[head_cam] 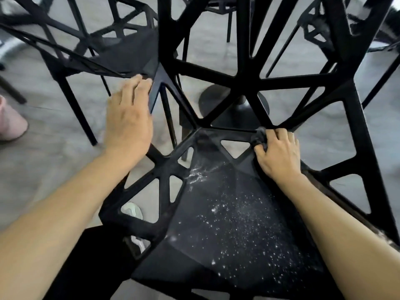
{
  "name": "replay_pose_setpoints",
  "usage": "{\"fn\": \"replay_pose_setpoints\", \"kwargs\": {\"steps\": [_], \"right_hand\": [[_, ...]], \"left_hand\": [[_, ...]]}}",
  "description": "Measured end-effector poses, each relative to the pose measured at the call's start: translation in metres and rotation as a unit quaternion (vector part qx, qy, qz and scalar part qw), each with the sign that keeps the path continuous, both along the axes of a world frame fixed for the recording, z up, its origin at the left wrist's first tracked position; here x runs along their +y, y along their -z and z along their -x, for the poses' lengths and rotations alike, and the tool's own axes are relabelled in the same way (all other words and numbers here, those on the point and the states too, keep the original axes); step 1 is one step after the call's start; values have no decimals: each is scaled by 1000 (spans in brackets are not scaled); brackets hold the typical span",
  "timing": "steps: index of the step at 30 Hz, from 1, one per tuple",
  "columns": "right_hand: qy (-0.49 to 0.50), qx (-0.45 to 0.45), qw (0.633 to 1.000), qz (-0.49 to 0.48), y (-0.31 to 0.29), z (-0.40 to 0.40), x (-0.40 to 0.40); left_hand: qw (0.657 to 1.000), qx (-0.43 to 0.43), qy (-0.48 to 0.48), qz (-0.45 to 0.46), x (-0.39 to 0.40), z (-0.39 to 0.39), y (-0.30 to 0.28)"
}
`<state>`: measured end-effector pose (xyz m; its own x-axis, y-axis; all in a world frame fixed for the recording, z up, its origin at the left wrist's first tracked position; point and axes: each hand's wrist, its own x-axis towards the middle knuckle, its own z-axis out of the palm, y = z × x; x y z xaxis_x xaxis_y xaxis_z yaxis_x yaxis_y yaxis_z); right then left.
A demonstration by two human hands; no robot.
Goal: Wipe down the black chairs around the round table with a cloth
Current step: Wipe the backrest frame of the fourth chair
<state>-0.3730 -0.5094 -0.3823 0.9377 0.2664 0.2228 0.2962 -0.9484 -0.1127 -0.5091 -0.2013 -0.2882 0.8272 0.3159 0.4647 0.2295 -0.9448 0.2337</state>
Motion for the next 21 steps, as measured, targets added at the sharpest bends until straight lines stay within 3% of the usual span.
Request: {"fn": "replay_pose_setpoints", "kwargs": {"steps": [3,8,14,21], "right_hand": [[-38,12,998,-40,1,6,18],[-110,30,991,-66,2,29,89],[-160,23,987,0,-1,25,143],[-126,69,989,-31,-1,29,153]], "left_hand": [[987,40,-8,155,8,34,7],[961,-13,27,277,0,39,11],[943,-18,25,332,0,36,13],[938,-31,23,344,2,34,19]]}}
